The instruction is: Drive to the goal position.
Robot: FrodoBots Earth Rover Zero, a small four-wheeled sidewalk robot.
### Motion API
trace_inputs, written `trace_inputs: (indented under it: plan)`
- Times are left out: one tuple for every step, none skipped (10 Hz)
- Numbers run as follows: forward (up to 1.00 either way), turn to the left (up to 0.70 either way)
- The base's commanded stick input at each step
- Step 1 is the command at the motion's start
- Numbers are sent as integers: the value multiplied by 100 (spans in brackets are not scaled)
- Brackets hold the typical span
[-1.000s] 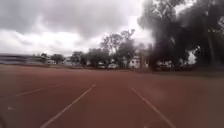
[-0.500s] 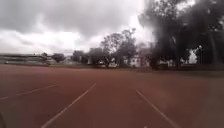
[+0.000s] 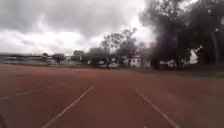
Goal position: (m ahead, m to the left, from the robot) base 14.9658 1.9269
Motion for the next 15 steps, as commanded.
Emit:
trace_inputs:
  plan:
    - [70, 0]
    - [70, 0]
    - [70, 0]
    - [70, 0]
    - [70, 0]
    - [70, 0]
    - [70, 0]
    - [70, 0]
    - [70, 0]
    - [70, 0]
    - [70, 0]
    - [70, 0]
    - [70, 0]
    - [70, 0]
    - [70, 0]
